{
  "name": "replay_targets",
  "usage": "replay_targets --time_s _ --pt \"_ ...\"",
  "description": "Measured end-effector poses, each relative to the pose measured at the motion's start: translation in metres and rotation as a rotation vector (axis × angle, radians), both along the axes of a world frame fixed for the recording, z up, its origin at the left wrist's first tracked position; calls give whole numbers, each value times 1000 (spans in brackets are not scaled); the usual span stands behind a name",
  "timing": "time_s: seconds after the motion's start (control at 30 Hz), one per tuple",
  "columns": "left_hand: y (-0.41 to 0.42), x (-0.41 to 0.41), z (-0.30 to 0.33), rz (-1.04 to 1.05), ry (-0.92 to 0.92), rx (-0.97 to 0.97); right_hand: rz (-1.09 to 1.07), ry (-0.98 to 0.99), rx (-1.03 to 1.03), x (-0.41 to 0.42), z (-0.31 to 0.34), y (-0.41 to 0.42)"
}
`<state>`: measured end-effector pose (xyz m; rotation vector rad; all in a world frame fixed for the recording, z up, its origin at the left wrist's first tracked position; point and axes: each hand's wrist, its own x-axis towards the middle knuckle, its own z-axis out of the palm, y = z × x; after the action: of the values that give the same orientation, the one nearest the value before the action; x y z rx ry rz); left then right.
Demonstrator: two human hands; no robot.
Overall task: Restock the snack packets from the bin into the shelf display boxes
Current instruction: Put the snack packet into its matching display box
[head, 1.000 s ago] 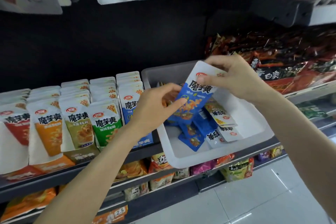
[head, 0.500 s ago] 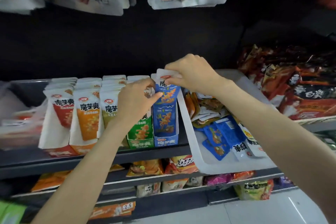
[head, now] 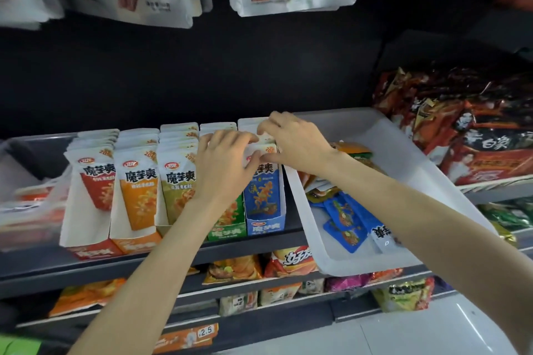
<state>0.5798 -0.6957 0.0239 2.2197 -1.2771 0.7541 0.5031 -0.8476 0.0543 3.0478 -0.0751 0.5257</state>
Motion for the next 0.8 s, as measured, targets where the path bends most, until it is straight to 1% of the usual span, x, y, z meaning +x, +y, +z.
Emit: replay_targets --time_s 0.1,0.13,0.2,0.27,0.33,0.37,0.43,0.5,0.53,0.57,0.63,0.7,0.73,0.77,0.8 --pt "-5 -12 -1 -259 -119 -187 12 -164 160 -46 7 -20" --pt "-7 -17 0 -340 -142 -217 -10 -186 208 -66 7 -27" --pt "-15 -28 4 -479 -124 -196 -80 -146 282 -104 0 -43" --pt "-27 -41 8 -594 -62 -72 -158 10 249 -135 -11 -58" --pt "-45 -54 12 -675 -46 76 -240 241 134 -156 -22 -70" --pt "-56 -60 13 -712 -73 135 -280 331 71 -163 -26 -75" --pt "-82 -71 11 -795 -176 264 -352 434 -51 -174 -36 -84" --pt "-108 -81 7 -857 -297 486 -409 472 -120 -182 -41 -93" --pt "-120 -86 4 -859 -364 616 -425 478 -112 -186 -41 -97" --pt "-130 -92 2 -845 -434 741 -433 493 -77 -189 -42 -100" --pt "-149 -99 -4 -812 -577 908 -423 499 17 -194 -40 -103" --pt "-162 -103 -9 -835 -660 985 -426 491 75 -195 -39 -101" --pt "-165 -102 -12 -866 -706 990 -426 488 72 -194 -40 -99" --pt "-167 -101 -14 -884 -763 980 -425 486 53 -194 -41 -98" --pt "-168 -99 -17 -917 -807 923 -424 484 38 -194 -42 -97"
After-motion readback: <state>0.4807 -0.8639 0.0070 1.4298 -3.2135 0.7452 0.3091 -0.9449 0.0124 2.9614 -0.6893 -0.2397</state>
